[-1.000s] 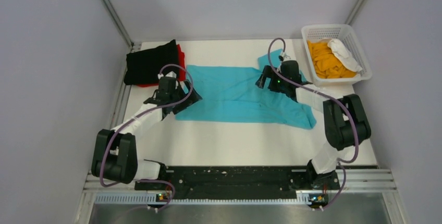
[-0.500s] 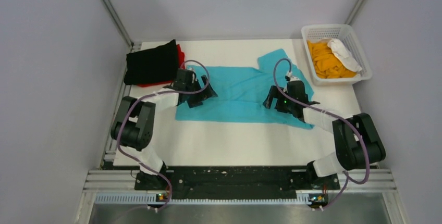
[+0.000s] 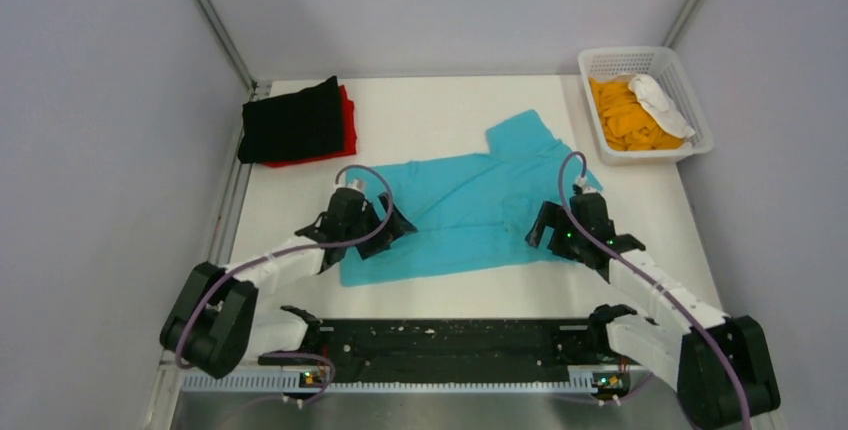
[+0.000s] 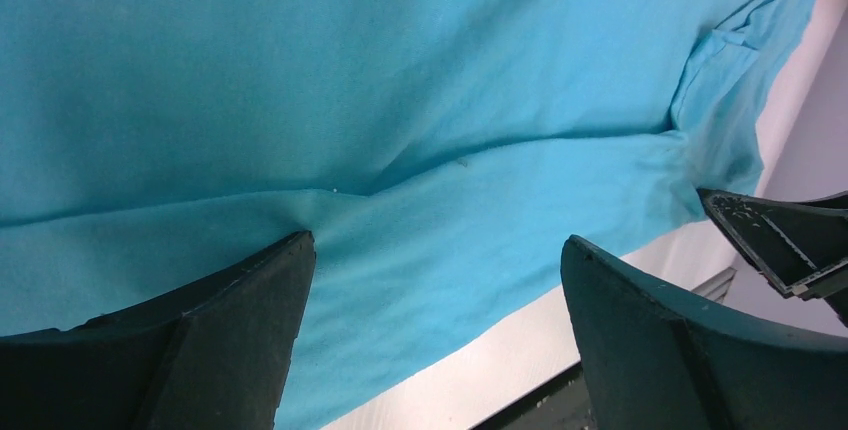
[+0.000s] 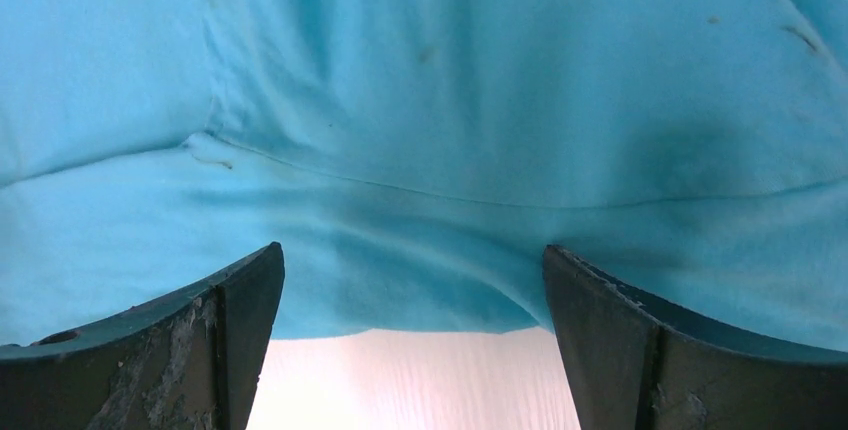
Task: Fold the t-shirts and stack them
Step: Fold the flattened tshirt in 1/3 of the way
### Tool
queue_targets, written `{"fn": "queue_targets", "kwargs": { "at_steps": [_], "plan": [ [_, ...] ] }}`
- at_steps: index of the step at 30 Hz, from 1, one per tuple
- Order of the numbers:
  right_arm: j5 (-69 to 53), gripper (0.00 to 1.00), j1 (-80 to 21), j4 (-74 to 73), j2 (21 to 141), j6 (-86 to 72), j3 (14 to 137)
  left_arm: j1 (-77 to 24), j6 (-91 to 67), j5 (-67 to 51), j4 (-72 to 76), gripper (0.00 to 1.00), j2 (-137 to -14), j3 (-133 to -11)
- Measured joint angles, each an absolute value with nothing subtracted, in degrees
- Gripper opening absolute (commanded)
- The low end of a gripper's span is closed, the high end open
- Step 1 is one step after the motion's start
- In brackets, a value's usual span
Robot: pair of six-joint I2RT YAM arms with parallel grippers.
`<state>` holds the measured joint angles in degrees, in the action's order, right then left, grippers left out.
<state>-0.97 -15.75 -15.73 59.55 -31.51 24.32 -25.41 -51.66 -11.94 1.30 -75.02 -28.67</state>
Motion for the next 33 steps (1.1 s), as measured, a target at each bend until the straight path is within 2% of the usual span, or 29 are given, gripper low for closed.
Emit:
{"fn": "queue_targets", "kwargs": {
  "at_steps": [5, 12, 20, 27, 33],
  "plan": [
    [-2.44, 0.99, -17.04, -21.47, 47.4, -35.2, 19.33, -26.37, -54.15, -11.99, -2.37, 0.99, -65.04, -22.52],
    [-3.55, 0.99, -18.7, -27.57, 35.2, -39.97, 16.75, -26.41, -54.17, -11.2, -6.31, 0.99, -63.22, -22.87],
    [2.09, 0.99, -18.72, -27.66, 32.38, -40.47, 20.1, -25.39, -53.47, -0.38, -17.8, 0.99, -63.46, -30.61],
    [6.37, 0.99, -18.72, -20.38, 32.29, -38.57, 21.23, -13.89, -49.93, 5.56, -18.09, 0.99, -71.85, -44.14],
    [5.82, 0.99, -18.72, -17.1, 32.32, -35.48, 21.21, -7.88, -43.03, 8.4, -19.88, 0.99, -88.09, -59.81]
  ]
}}
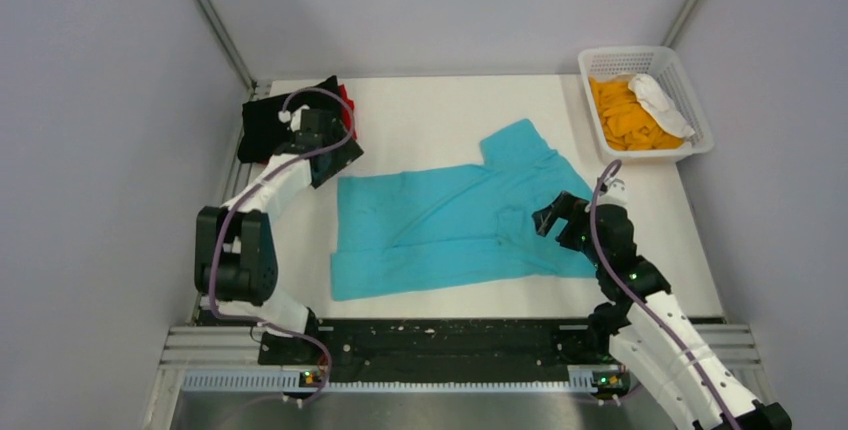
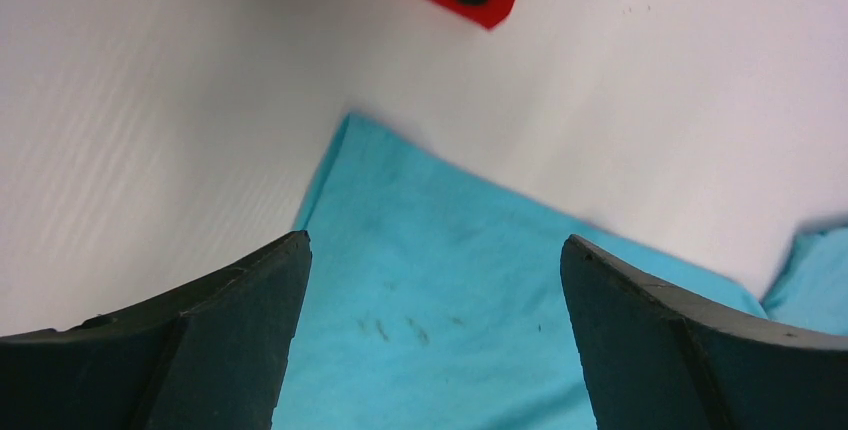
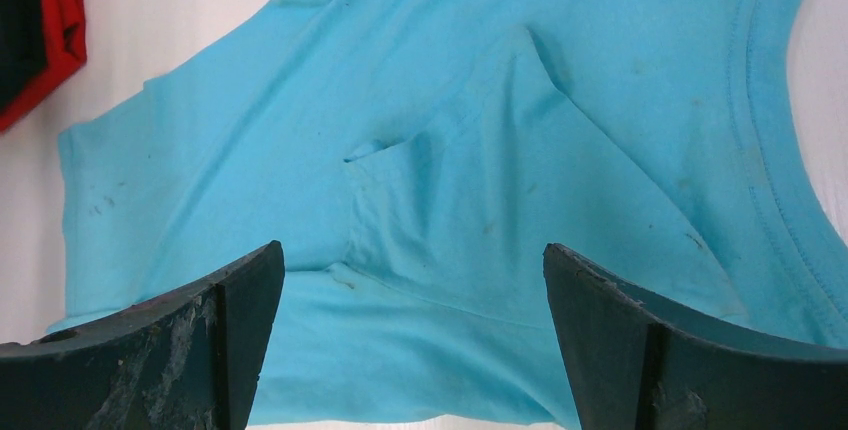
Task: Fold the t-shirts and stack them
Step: Grab the side of the flattened tshirt furthest away from the robot with both arms
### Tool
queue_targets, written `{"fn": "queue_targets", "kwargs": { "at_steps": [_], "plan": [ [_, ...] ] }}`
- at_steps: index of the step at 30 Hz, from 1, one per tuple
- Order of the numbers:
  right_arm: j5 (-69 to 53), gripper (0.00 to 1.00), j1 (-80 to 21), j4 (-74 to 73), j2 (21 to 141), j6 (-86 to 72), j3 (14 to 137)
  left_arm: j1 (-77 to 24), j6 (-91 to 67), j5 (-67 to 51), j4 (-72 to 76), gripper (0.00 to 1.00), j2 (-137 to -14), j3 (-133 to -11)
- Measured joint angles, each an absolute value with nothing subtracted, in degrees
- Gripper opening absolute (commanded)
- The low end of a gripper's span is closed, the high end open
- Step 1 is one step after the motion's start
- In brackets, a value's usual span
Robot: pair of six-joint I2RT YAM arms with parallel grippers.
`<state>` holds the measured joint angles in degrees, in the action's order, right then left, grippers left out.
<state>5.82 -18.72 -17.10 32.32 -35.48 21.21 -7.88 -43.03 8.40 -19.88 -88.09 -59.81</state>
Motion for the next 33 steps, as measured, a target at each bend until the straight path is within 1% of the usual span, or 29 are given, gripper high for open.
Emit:
{"fn": "queue_targets", "kwargs": {
  "at_steps": [2, 4, 6, 9, 11, 14, 16, 19, 22, 26, 30, 33],
  "plan": [
    [5.69, 0.99, -18.72, -16.8, 32.32, -34.63, 21.1, -7.75, -40.66, 9.56, -21.17, 0.98, -92.73, -64.58],
    [5.72, 0.99, -18.72, -16.84, 32.32, -34.0, 21.08, -7.73, -38.81, 10.87, -22.15, 0.95, -97.01, -68.25],
    [5.76, 0.99, -18.72, -16.8, 32.32, -33.56, 21.08, -7.55, -37.78, 11.42, -22.57, 0.91, -100.71, -70.19],
    [5.74, 0.99, -18.72, -16.75, 32.32, -33.26, 21.04, -7.14, -37.15, 10.24, -23.64, 0.88, -105.36, -71.55],
    [5.76, 0.99, -18.72, -16.73, 32.38, -33.08, 21.02, -6.79, -37.08, 9.47, -24.49, 0.81, -107.66, -71.57],
    [5.74, 0.99, -18.72, -16.73, 32.42, -32.99, 20.99, -6.68, -36.93, 8.84, -24.25, 0.71, -108.16, -71.66],
    [5.74, 0.99, -18.72, -16.71, 32.42, -32.99, 20.99, -6.66, -36.91, 8.6, -24.23, 0.62, -108.18, -71.53],
    [5.74, 0.99, -18.74, -16.71, 32.42, -32.99, 20.99, -6.66, -37.19, 8.58, -24.14, 0.5, -108.36, -71.46],
    [5.74, 0.99, -18.74, -16.69, 32.62, -32.99, 20.99, -6.57, -37.56, 7.97, -24.12, 0.45, -108.4, -71.33],
    [5.76, 0.99, -18.74, -16.47, 32.8, -32.99, 20.67, -6.59, -37.56, 8.47, -23.92, 0.41, -108.25, -70.76],
    [5.8, 0.99, -18.74, -16.21, 32.91, -32.99, 19.88, -7.03, -37.56, 8.99, -24.03, 0.34, -108.22, -70.7],
    [5.96, 0.99, -18.74, -16.27, 32.91, -32.99, 19.79, -7.66, -37.58, 9.52, -24.4, 0.21, -108.22, -70.7]
  ]
}}
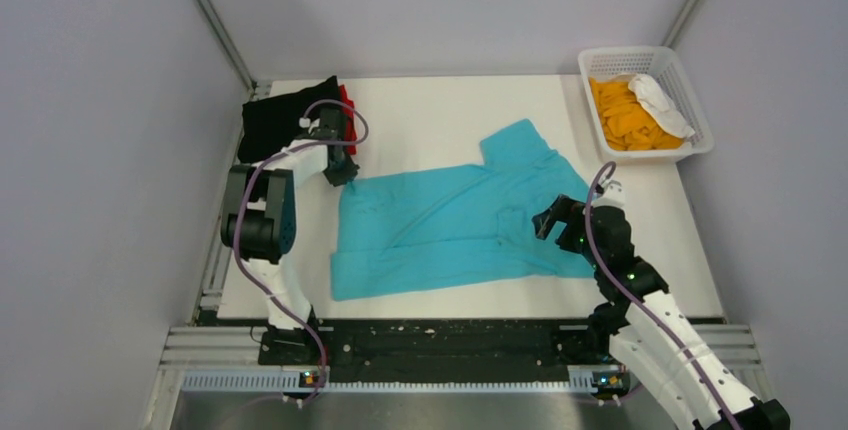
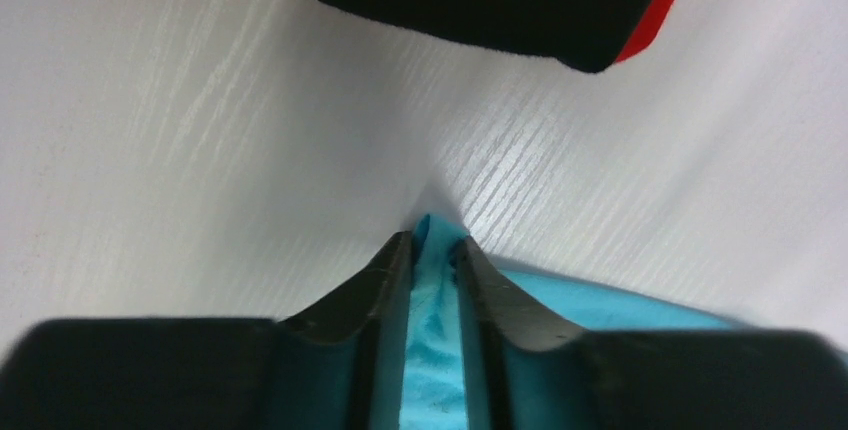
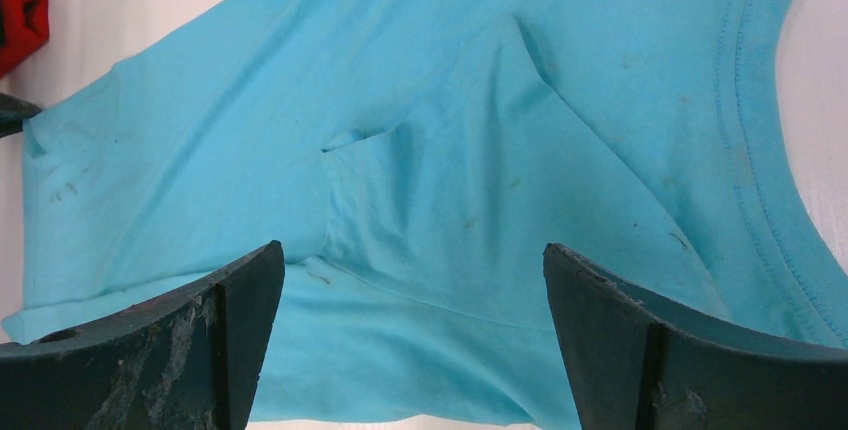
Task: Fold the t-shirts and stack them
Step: Grab the side of the flattened tshirt furthest away from the robot with both arms
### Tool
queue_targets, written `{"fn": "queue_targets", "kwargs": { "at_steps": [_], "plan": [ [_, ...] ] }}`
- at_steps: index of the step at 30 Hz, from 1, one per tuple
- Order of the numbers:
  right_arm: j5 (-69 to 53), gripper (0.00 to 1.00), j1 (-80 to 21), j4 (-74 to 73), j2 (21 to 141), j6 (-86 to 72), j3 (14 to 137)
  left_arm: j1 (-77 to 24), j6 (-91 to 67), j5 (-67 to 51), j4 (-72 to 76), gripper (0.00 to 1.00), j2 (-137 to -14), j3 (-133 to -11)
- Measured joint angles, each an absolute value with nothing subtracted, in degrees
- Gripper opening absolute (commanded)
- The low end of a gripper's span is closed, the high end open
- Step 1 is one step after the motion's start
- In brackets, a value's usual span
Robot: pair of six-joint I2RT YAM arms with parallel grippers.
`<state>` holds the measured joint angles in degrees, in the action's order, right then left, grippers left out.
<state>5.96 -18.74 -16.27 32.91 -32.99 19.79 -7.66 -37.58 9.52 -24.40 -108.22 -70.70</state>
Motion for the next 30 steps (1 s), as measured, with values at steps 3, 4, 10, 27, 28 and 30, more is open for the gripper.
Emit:
{"fn": "queue_targets", "kwargs": {
  "at_steps": [3, 4, 10, 27, 28, 30],
  "plan": [
    [6.07, 0.99, -18.74, -16.29, 32.91, -32.99, 19.79, -8.27, -37.65, 9.93, -25.1, 0.0, -108.22, -70.7],
    [6.2, 0.99, -18.74, -16.29, 32.91, -32.99, 19.79, -8.36, -37.8, 9.93, -25.23, 0.0, -108.22, -70.7],
    [7.14, 0.99, -18.74, -16.32, 32.97, -32.6, 19.79, -8.4, -37.08, 9.15, -24.36, 0.0, -107.59, -69.76],
    [14.7, 0.94, -18.72, -12.01, 83.88, -29.89, 57.52, -8.95, -36.25, 5.32, -24.51, 0.0, -103.04, -64.75],
    [15.79, 0.92, -18.72, -12.1, 89.78, -28.71, 64.01, -8.95, -36.25, 5.34, -24.53, 0.0, -102.76, -64.53],
    [17.37, 0.89, -18.63, -12.64, 99.61, -26.87, 75.02, -8.95, -36.25, 5.08, -24.51, 0.0, -101.97, -63.94]
  ]
}}
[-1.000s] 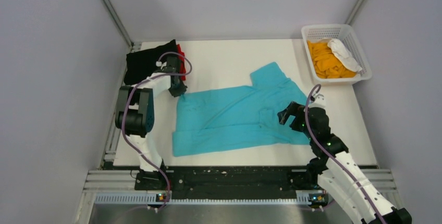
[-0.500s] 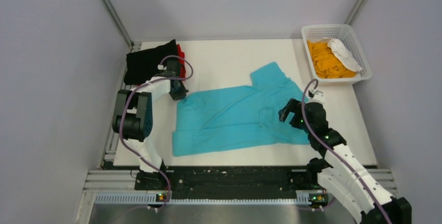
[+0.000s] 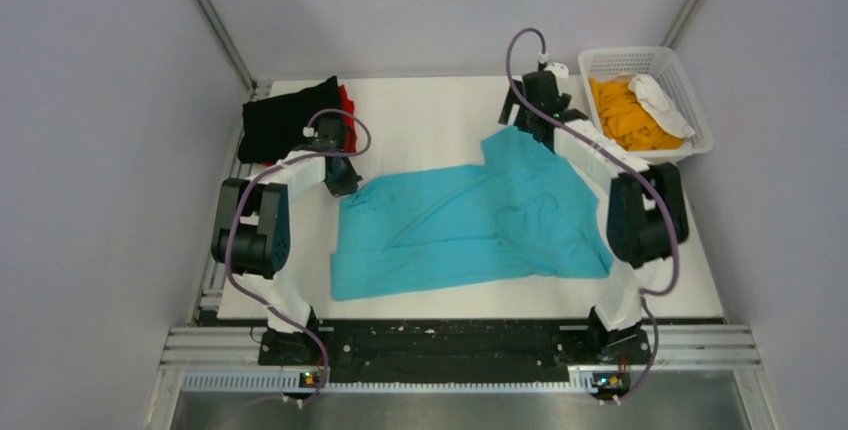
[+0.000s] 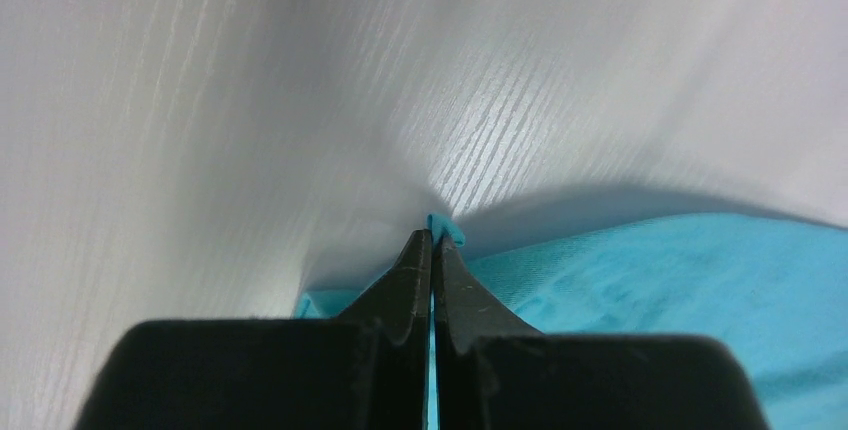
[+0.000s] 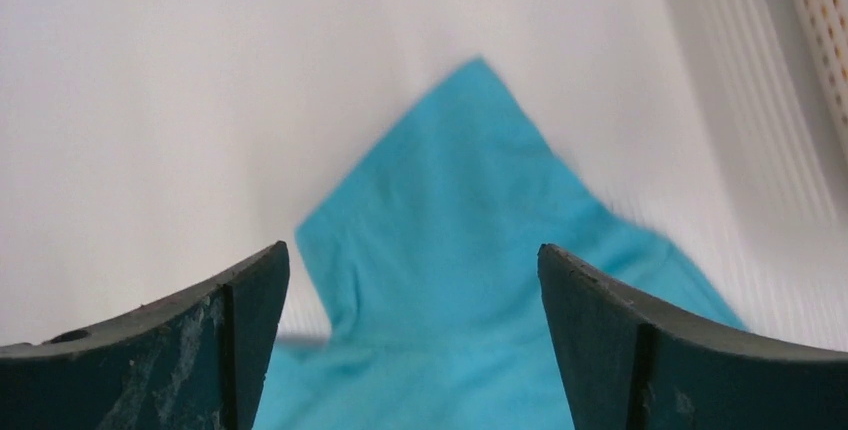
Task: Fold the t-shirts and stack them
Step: Grab the side of the flattened tshirt furthest away from the robot with both arms
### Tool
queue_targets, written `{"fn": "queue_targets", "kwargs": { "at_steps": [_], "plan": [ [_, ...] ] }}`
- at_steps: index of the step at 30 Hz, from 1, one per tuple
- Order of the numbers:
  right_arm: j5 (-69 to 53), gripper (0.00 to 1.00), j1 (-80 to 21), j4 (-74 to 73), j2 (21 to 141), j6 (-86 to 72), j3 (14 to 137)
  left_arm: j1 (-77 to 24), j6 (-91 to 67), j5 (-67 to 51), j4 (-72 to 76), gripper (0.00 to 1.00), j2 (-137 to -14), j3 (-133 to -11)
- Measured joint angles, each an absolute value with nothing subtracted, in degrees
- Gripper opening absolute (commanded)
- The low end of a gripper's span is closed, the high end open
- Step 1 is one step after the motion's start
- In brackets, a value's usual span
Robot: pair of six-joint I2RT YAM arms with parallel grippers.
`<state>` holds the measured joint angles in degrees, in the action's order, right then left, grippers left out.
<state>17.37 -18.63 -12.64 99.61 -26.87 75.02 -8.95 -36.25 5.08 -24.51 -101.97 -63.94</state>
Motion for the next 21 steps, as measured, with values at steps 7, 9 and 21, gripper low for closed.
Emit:
{"fn": "queue_targets", "kwargs": {
  "at_steps": [7, 9, 21],
  "plan": [
    [21.28, 0.79, -17.63, -19.75, 126.48, -22.98, 105.1, -9.28, -36.29, 4.43, -24.51, 0.0, -101.21, -63.46],
    [22.0, 0.78, -17.21, -22.04, 131.66, -22.06, 110.32, -9.39, -36.32, 4.34, -24.51, 0.0, -101.1, -63.44],
    [25.28, 0.46, -16.32, -25.28, 139.61, -19.09, 116.07, -9.87, -36.56, 4.38, -24.75, 0.0, -101.08, -63.42]
  ]
}}
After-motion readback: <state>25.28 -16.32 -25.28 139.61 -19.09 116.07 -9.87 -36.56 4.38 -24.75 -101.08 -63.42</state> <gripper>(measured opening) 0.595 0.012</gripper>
